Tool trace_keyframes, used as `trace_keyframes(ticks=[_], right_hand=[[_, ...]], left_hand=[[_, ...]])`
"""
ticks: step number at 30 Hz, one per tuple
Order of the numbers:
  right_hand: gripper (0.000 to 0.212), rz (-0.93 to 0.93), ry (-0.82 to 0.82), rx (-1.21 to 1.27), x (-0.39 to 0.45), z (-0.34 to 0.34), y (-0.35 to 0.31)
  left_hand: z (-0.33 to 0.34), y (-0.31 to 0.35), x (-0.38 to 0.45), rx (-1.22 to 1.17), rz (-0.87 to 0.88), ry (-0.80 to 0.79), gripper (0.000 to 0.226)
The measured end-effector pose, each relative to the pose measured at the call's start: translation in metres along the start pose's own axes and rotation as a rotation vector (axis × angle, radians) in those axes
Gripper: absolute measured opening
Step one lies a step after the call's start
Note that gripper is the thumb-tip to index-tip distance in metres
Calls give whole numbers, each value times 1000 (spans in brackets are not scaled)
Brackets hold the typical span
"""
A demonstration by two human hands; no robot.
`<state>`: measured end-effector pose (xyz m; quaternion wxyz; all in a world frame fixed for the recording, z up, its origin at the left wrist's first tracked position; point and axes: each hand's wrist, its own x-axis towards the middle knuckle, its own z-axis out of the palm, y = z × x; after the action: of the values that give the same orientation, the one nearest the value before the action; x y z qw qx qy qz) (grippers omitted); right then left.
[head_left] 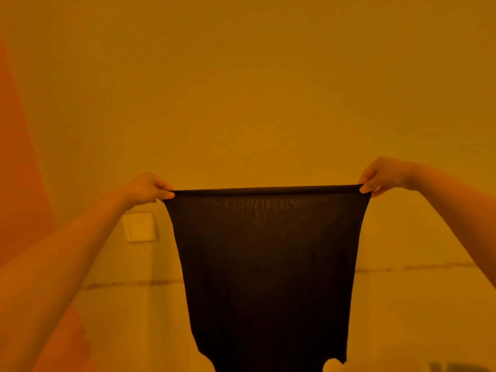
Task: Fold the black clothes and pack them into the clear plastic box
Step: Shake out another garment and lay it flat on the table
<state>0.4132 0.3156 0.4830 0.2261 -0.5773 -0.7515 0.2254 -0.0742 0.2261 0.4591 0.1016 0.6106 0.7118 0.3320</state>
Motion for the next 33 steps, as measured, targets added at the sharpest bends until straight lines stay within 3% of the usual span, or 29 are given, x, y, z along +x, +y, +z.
trace_keyframes(ticks=[4, 10, 15, 18, 23, 27, 33], right_hand=[[13, 7, 0, -55, 17, 19, 12], [18, -45, 88, 36, 39, 35, 36], [13, -183, 358, 131, 36, 34, 43], [17, -185, 403, 184, 13, 42, 53], [19, -112, 278, 141, -75, 76, 75], [18, -25, 188, 135, -170, 118, 95], [48, 189, -56, 25, -292, 210, 158]], left_hand=[[32, -4, 9, -37, -4, 135, 20], [59, -12, 15, -53, -60, 199, 20], [65, -7, -2, -100, -33, 371, 19], [78, -8, -30, -211, -17, 401, 19], [115, -53, -117, -392, -75, 290, 10], [137, -90, -215, -469, -107, 135, 24], [187, -150, -356, -405, -204, -150, 37]])
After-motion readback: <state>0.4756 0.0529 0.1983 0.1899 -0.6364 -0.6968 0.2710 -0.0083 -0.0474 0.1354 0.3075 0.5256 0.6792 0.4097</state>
